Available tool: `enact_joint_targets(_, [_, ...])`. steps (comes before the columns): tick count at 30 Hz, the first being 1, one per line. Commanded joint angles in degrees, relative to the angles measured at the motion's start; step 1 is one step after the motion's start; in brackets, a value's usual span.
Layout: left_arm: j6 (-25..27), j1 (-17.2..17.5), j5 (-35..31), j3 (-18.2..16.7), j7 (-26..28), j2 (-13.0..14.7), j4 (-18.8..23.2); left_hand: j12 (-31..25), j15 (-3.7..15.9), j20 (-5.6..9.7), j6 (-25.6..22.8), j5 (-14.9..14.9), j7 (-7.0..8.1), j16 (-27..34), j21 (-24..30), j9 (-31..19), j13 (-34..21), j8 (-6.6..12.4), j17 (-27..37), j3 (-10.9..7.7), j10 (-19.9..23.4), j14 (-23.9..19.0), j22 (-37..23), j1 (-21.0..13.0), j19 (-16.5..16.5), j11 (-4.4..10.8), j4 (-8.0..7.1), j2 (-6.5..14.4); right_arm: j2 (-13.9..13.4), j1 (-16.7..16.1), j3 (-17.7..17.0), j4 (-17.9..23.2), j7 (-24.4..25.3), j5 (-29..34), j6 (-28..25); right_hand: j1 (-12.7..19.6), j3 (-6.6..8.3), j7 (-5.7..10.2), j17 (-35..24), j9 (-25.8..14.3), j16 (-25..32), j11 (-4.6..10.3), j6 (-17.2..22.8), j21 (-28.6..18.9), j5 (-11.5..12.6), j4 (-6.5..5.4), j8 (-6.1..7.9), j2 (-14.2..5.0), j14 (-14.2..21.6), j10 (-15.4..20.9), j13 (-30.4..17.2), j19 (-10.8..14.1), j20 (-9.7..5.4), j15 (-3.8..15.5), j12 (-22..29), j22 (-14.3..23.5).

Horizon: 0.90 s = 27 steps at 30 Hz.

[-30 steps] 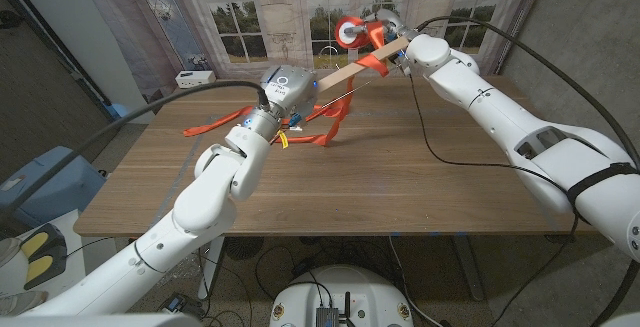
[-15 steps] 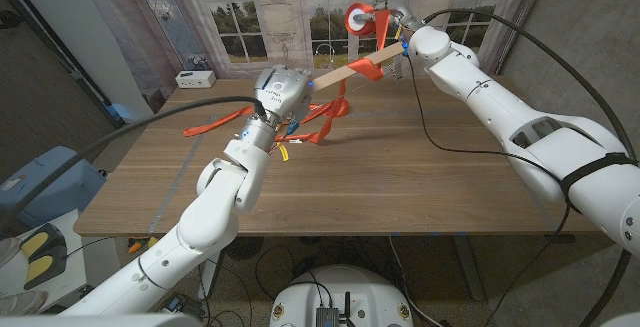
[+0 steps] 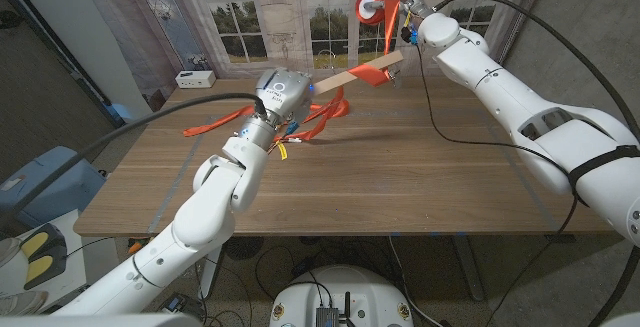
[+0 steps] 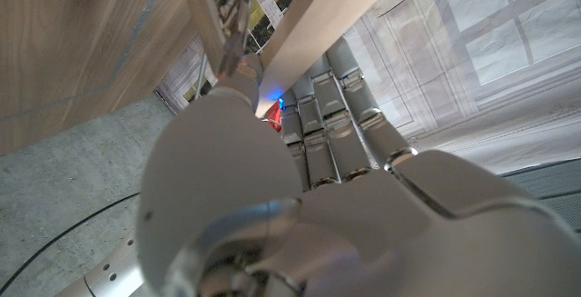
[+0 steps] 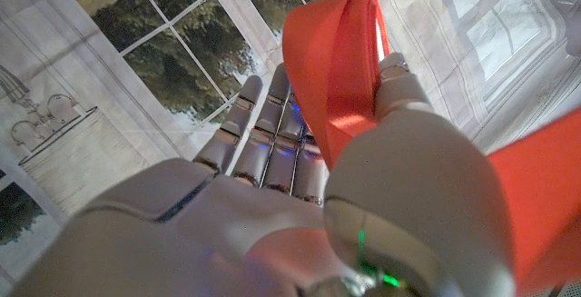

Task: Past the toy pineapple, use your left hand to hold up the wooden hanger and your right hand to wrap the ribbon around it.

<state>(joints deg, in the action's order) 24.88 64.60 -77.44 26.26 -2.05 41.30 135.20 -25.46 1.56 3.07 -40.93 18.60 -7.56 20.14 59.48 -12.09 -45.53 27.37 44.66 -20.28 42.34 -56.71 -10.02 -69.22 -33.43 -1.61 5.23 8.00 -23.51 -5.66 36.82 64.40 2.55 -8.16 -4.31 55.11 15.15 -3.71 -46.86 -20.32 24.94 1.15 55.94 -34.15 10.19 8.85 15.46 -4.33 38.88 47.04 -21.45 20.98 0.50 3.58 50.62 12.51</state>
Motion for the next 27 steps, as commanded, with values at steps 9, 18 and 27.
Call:
enact_joint_targets(9, [-4.51, -10.00, 4.96, 3.03, -5.42, -0.32, -7.61, 0.47, 11.54, 5.39, -8.70, 0.47, 8.02, -0.25, 0.43, -17.53, -0.08, 0.38, 0.15, -2.91, 9.89, -7.82, -0.26, -0.22, 0.27, 9.23, 0.80, 0.37, -5.25, -2.61, -3.49, 14.92, -6.43, -4.38, -1.18, 2.07, 4.12, 5.18, -0.43, -0.20, -0.43, 1.59, 5.13, -0.92, 0.27, -2.82, -0.06, -5.40, 0.34, 1.30, -7.51, 0.10, -0.07, 8.55, 3.54, -0.02])
enact_joint_targets(18, [-4.39, -14.15, 3.84, 5.54, -6.00, -0.64, -10.79, 0.53, 11.55, 5.39, -8.72, 0.47, 7.98, -0.39, 0.49, -17.57, -0.18, 0.31, 0.29, -2.97, 9.98, -7.87, -0.26, -0.21, 0.31, 9.47, 0.84, 0.38, -10.13, -8.11, -6.85, 26.81, -6.85, -6.19, -0.62, 2.07, 4.11, 5.17, -0.59, -0.23, -0.54, 1.47, 5.33, -1.19, 0.25, -2.81, -0.02, -5.38, 0.59, 1.54, -7.35, 0.12, -0.09, 8.60, 3.67, -0.06])
enact_joint_targets(27, [-3.14, -18.39, -0.55, 8.66, -5.96, -2.04, -15.34, 0.59, 11.55, 5.37, -8.68, 0.47, 8.12, -0.54, 0.53, -17.60, -0.40, 0.22, 0.42, -2.99, 9.94, -7.92, -0.26, -0.12, 0.38, 9.58, 0.83, 0.36, -13.96, -15.58, -10.89, 35.76, -5.42, -8.20, 2.37, 2.17, 4.16, 4.97, -0.78, -0.10, -0.61, 1.59, 5.82, -1.53, 0.21, -2.70, 0.03, -5.39, 1.05, 2.11, -7.09, 0.22, 0.08, 8.66, 3.88, -0.12])
